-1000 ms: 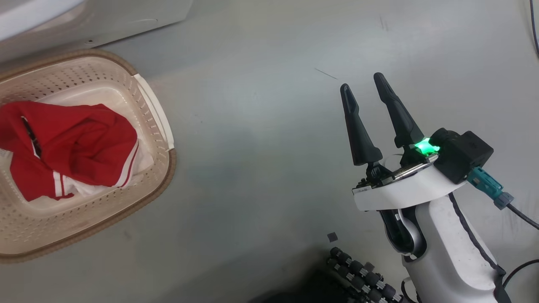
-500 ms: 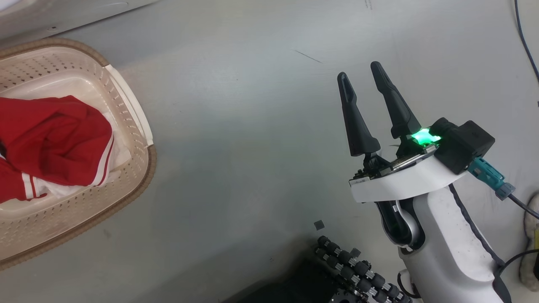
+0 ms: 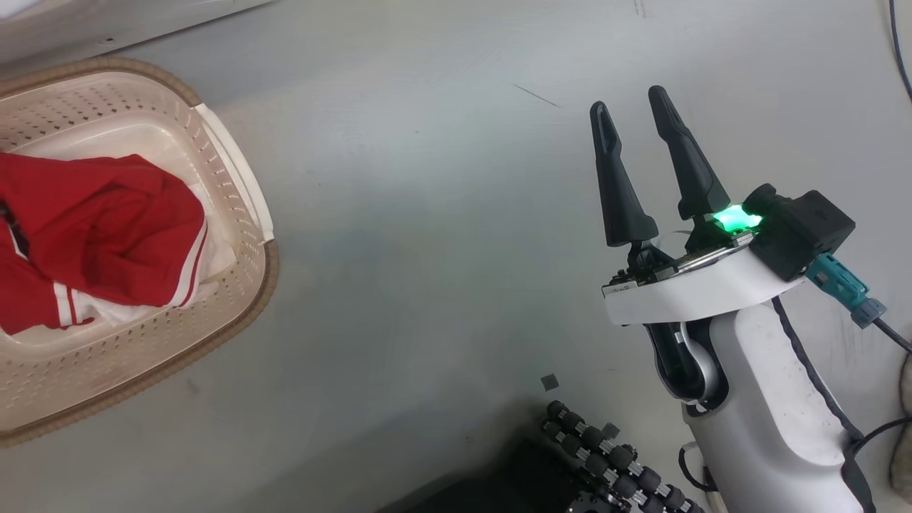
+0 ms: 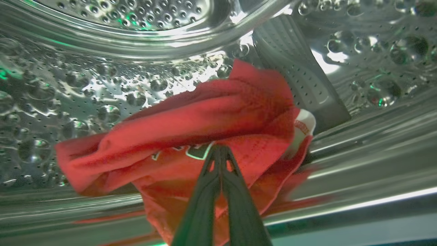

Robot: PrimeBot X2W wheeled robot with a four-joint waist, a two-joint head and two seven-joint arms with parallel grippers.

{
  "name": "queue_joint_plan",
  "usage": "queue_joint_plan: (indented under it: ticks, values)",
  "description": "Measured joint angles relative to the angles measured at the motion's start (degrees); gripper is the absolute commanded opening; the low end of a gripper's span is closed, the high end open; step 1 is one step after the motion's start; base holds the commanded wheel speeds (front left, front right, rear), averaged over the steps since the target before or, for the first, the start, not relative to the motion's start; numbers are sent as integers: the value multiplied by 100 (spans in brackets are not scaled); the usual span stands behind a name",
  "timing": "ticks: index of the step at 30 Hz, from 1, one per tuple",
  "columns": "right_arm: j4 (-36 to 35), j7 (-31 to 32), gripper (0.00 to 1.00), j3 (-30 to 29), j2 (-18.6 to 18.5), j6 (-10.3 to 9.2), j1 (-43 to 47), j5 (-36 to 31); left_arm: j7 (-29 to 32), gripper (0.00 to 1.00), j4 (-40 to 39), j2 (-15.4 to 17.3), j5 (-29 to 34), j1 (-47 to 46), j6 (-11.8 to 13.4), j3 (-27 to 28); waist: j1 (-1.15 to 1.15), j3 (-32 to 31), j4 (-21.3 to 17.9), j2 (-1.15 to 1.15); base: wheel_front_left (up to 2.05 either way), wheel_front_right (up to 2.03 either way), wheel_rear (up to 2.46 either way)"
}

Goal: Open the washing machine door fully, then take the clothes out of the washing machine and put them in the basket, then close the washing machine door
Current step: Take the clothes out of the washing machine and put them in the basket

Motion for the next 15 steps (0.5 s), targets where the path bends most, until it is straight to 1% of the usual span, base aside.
queue_joint_plan:
  ticks: [10,15]
  values:
    - [42,0,100,-213,-2,2,-74,-305,-650,0,-324,-341,-78,12,149,-5,0,-87,308,0,0,0,0]
    - [67,0,100,-285,-4,5,-74,-407,-1050,0,-458,-503,-158,104,303,25,0,-152,491,0,0,0,0]
